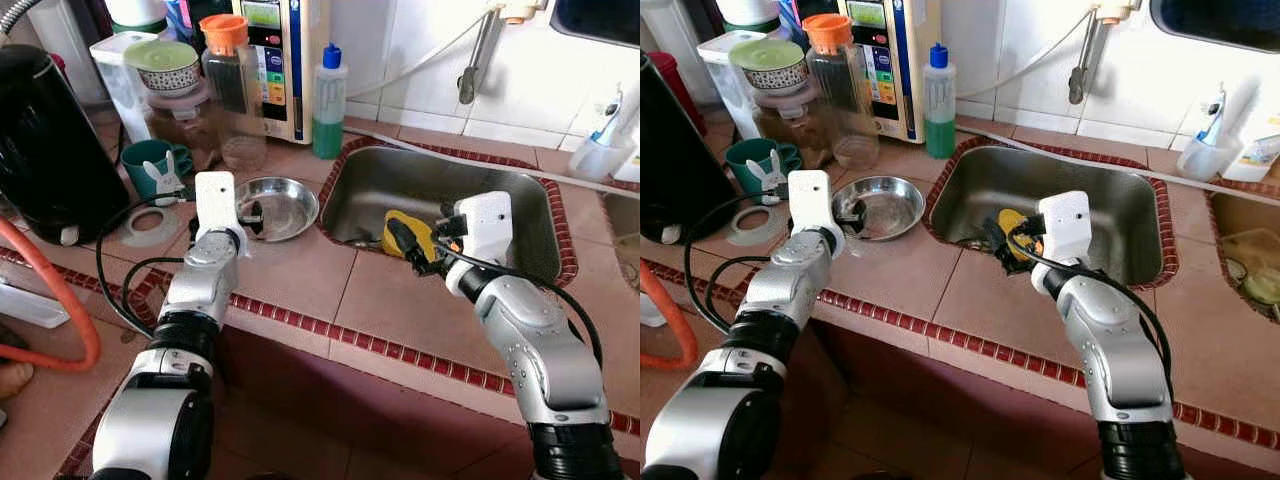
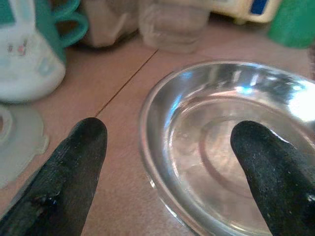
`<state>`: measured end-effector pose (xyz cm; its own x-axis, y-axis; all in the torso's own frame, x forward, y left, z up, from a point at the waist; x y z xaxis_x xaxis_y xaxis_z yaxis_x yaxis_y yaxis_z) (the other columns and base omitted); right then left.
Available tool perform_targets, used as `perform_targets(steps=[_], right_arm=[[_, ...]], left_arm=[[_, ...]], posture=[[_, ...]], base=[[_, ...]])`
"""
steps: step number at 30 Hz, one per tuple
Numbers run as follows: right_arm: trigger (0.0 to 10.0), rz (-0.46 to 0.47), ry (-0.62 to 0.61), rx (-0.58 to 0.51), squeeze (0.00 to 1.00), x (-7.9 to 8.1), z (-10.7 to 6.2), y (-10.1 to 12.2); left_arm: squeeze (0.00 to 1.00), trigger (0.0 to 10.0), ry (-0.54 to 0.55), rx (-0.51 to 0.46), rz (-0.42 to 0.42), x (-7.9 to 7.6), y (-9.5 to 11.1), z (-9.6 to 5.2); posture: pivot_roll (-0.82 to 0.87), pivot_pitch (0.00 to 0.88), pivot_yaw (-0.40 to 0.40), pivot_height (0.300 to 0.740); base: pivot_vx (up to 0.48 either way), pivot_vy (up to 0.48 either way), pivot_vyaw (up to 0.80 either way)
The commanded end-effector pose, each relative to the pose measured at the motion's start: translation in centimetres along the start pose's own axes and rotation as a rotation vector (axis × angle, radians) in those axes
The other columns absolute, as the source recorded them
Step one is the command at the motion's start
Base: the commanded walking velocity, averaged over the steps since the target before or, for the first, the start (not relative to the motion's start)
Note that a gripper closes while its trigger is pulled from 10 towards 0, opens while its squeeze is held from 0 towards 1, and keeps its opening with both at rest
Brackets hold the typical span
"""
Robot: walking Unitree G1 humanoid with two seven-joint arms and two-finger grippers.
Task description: Kitchen organization
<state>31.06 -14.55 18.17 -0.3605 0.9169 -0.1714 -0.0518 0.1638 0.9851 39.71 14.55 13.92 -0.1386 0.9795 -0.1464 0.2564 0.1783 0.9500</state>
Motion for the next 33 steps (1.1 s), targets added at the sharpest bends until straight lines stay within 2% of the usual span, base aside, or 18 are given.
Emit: perform_targets(steps=[1,9,14,15,16,17,18,19,22,23,24,33], right_arm=[[10.0,-0.009,-0.002,0.006,0.0,0.12,-0.29,0.18],[10.0,-0.014,-0.015,0.011,0.0,0.05,-0.47,0.36],[10.0,-0.015,-0.019,0.017,0.0,0.07,-0.54,0.37],[10.0,-0.014,-0.021,0.017,0.0,0.08,-0.53,0.4],[10.0,-0.015,-0.022,0.017,0.0,0.07,-0.52,0.4],[10.0,-0.014,-0.023,0.017,0.0,0.05,-0.51,0.4],[10.0,-0.014,-0.024,0.017,0.0,0.04,-0.49,0.4],[10.0,-0.014,-0.025,0.018,0.0,0.02,-0.48,0.42],[10.0,-0.014,-0.025,0.018,0.0,0.02,-0.48,0.42],[10.0,-0.014,-0.025,0.017,0.0,0.02,-0.47,0.45],[10.0,-0.014,-0.026,0.016,0.0,-0.02,-0.44,0.5],[10.0,-0.016,-0.028,0.014,0.0,-0.09,-0.3,0.56]], left_arm=[[0.0,10.0,0.024,0.029,-0.03,0.31,0.04,0.23],[0.0,10.0,0.015,0.137,-0.139,-0.09,-0.37,0.59],[0.0,10.0,-0.001,0.15,-0.148,-0.44,-0.12,0.72],[0.0,9.7,-0.011,0.156,-0.151,-0.6,-0.06,0.74],[0.0,6.4,-0.013,0.157,-0.149,-0.62,-0.03,0.75],[0.0,4.7,-0.015,0.159,-0.148,-0.65,-0.02,0.75],[0.0,3.7,-0.014,0.164,-0.148,-0.64,-0.03,0.76],[0.0,2.7,-0.011,0.169,-0.15,-0.63,-0.02,0.77],[0.0,2.7,-0.009,0.169,-0.15,-0.61,-0.01,0.78],[0.0,1.1,-0.01,0.171,-0.151,-0.6,0.01,0.8],[0.0,0.0,-0.007,0.174,-0.156,-0.49,0.02,0.83],[0.0,0.0,0.001,0.188,-0.184,-0.15,-0.05,0.88]], posture=[[0.01,0.011,0.042,0.74],[0.01,0.015,0.051,0.74],[0.01,0.016,0.055,0.74],[0.01,0.016,0.055,0.74],[0.01,0.016,0.055,0.74],[0.01,0.017,0.055,0.74],[0.01,0.017,0.055,0.74],[0.01,0.017,0.055,0.74],[0.01,0.017,0.055,0.74],[0.01,0.017,0.054,0.74],[0.01,0.018,0.054,0.74],[0.01,0.017,0.055,0.74]], base=[[0.0,0.0,0.0],[0.0,0.0,0.0],[0.0,0.0,0.0],[0.0,0.0,0.0],[0.0,0.0,0.0],[0.0,0.0,0.0],[0.0,0.0,0.0],[0.0,0.0,0.0],[0.0,0.0,0.0],[0.0,0.0,0.0],[0.0,0.0,0.0],[0.0,0.0,0.0]])
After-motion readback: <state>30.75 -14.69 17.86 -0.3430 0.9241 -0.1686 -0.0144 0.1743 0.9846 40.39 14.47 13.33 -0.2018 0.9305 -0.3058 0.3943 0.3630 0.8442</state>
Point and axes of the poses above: a point about 5 cm out from each wrist's last joint towards the gripper, its own z axis pointing out of the wrist towards the gripper, its own y axis along the axis of the wrist's last joint, x = y × z, the point moved 1 cm from there along z, pointing out of the wrist towards the gripper, and after that the axes turned 6 degrees about -z, right-handed, at the moved point
